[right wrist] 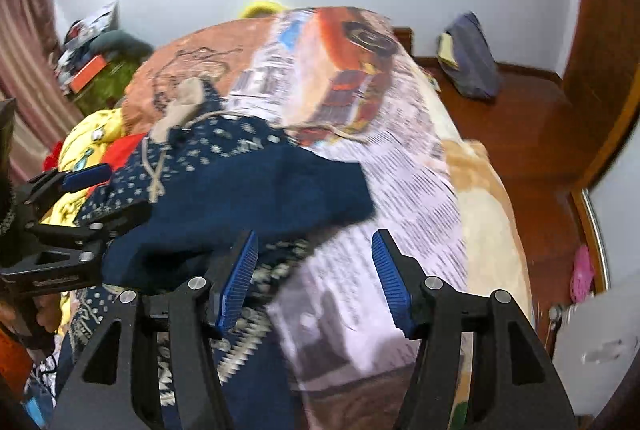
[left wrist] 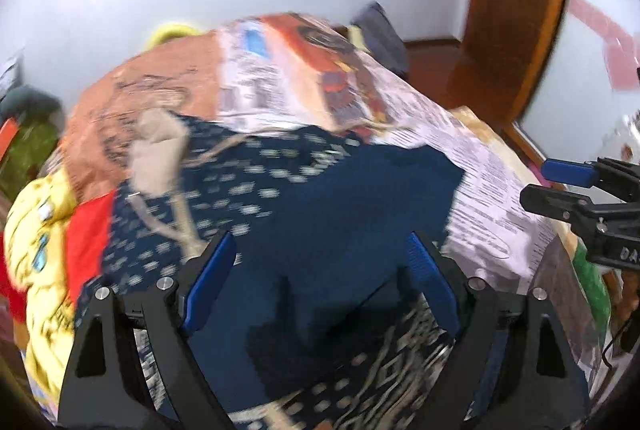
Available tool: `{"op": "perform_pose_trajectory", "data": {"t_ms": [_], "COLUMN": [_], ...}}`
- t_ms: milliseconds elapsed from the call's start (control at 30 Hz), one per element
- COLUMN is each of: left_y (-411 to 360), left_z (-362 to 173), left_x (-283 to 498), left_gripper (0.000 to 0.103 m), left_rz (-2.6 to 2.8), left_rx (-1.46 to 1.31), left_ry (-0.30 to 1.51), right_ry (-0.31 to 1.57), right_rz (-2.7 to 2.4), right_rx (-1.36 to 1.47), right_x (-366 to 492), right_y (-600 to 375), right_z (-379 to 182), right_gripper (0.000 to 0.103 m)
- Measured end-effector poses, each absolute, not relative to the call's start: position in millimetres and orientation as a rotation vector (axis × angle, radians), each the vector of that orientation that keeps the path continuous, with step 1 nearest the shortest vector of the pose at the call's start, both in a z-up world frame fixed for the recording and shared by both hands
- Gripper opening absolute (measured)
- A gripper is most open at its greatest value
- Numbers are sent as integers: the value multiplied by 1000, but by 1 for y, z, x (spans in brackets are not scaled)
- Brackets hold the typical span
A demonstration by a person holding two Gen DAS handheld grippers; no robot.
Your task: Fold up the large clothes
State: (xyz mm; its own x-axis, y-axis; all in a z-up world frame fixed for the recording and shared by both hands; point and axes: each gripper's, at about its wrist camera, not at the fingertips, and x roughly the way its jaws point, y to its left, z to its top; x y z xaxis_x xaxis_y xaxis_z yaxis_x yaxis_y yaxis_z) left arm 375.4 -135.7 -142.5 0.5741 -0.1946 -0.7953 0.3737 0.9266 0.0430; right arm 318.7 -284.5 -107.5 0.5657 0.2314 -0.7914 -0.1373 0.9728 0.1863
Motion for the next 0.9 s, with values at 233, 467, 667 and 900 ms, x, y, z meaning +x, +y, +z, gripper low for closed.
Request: {"op": "perform_pose_trajectory", "data": {"t_ms": [233,467,667,900], "left_y": [-217,-263,-268,-213], "left_z": [-183,-217,-229,-168], "left_x": [397,424,447,444], "left_gripper": [87,67,18,10], "left_rz": [-494,-519,-483,-498], "left_rx": [354,430,443,184], "left_ry": [995,1040,1040,967], "right_ry": [978,999,1000,997], "right_rz": [141,111,108,144], "right_rx": [167,211,195,186], "right_x": [312,304,298,302], "right_y": [-321,-343,-343,-329], "right_z": [-131,-143,-143,-137], "right_gripper": [55,55,55,55]}}
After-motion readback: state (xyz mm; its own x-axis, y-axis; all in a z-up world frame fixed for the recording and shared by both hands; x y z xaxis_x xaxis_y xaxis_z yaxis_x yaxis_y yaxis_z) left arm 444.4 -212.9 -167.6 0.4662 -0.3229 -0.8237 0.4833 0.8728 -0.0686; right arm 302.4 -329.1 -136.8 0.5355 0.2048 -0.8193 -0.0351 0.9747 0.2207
